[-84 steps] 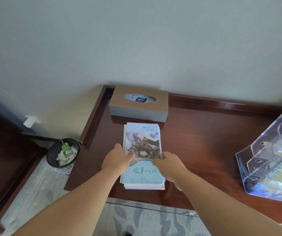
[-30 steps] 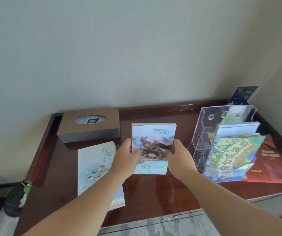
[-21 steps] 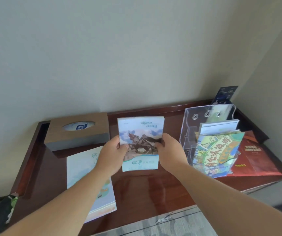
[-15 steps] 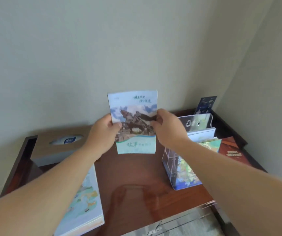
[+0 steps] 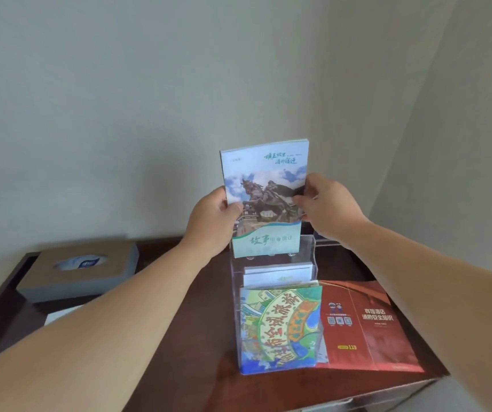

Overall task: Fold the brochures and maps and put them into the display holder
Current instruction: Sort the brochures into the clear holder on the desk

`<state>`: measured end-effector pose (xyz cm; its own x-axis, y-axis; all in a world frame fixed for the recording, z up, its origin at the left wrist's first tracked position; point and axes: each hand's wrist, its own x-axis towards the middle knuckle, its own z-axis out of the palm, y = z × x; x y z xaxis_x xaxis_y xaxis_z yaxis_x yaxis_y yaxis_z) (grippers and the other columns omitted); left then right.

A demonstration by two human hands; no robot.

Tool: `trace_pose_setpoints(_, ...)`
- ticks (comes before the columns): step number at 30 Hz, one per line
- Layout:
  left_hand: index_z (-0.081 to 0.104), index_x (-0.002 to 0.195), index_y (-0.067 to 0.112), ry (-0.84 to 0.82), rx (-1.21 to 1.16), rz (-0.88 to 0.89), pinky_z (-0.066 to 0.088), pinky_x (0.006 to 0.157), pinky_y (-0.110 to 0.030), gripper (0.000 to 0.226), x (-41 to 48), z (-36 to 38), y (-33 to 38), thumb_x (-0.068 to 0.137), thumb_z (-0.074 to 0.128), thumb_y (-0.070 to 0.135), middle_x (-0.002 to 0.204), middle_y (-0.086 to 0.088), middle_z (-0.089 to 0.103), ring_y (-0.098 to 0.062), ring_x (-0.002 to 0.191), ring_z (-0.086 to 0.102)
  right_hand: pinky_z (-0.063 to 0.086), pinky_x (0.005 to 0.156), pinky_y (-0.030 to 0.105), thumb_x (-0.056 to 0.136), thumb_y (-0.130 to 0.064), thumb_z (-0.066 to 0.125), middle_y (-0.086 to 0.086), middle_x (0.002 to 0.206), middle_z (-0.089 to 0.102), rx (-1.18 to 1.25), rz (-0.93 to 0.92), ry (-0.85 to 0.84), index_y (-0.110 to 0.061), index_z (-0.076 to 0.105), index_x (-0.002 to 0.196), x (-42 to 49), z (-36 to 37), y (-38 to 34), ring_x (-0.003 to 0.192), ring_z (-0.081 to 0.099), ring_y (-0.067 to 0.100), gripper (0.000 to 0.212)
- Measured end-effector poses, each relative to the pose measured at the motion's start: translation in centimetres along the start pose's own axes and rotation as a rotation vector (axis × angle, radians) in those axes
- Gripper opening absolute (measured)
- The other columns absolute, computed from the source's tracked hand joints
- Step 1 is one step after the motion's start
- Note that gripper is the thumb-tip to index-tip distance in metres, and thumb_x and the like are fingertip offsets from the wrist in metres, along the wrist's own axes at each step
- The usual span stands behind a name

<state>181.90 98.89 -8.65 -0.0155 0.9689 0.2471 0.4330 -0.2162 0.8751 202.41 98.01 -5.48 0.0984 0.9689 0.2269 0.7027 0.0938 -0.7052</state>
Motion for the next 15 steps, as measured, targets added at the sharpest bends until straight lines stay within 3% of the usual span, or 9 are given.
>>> trace_pose_setpoints(3, 0.067, 0.101, 0.008, -0.013, 0.013, -0.064, 0.051, 0.076, -0.043, 0.013, -0.8, 2.0, -0.2, 0.094, 0.057, 0.014, 0.102, -0.021, 0.070, -0.026, 0.081, 0.062, 0.056, 0.078, 0.052, 0.092, -0.016, 0.060, 0.009, 0.084, 0.066, 0.035, 0.005, -0.062, -0.013, 0.061, 0.092, 0.0, -0.1, 2.6, 0.081, 0.066, 0.034, 0.003)
trace_pose_setpoints(8, 0.065, 0.099, 0.005, -0.039, 0.044, -0.138, 0.041, 0.069, -0.033, 0.014, -1.9, 3.7, -0.8, 0.094, 0.058, 0.015, 0.100, -0.024, 0.068, -0.018, 0.075, 0.054, 0.056, 0.080, 0.052, 0.092, -0.015, 0.059, 0.012, 0.087, 0.065, 0.065, 0.013, -0.137, -0.008, 0.061, 0.097, -0.6, 0.1, 5.2, 0.085, 0.065, 0.035, 0.009)
trace_pose_setpoints(12, 0.066, 0.099, 0.011, 0.004, 0.049, -0.131, 0.052, 0.074, -0.043, 0.011, -1.9, 3.7, -0.5, 0.094, 0.057, 0.014, 0.098, -0.014, 0.071, -0.023, 0.076, 0.058, 0.055, 0.076, 0.046, 0.092, -0.017, 0.060, 0.011, 0.083, 0.064, 0.065, -0.045, -0.114, -0.008, 0.060, 0.093, -0.8, -0.2, 5.2, 0.080, 0.064, 0.034, 0.008)
trace_pose_setpoints(15, 0.067, 0.097, 0.019, 0.019, 0.025, -0.101, 0.049, 0.069, -0.038, 0.012, -1.6, 3.3, 0.1, 0.094, 0.056, 0.015, 0.097, -0.011, 0.071, -0.019, 0.074, 0.057, 0.052, 0.073, 0.042, 0.092, -0.018, 0.059, 0.011, 0.083, 0.064, 0.050, -0.086, -0.101, -0.006, 0.061, 0.096, -0.4, -0.7, 4.5, 0.079, 0.063, 0.034, 0.012)
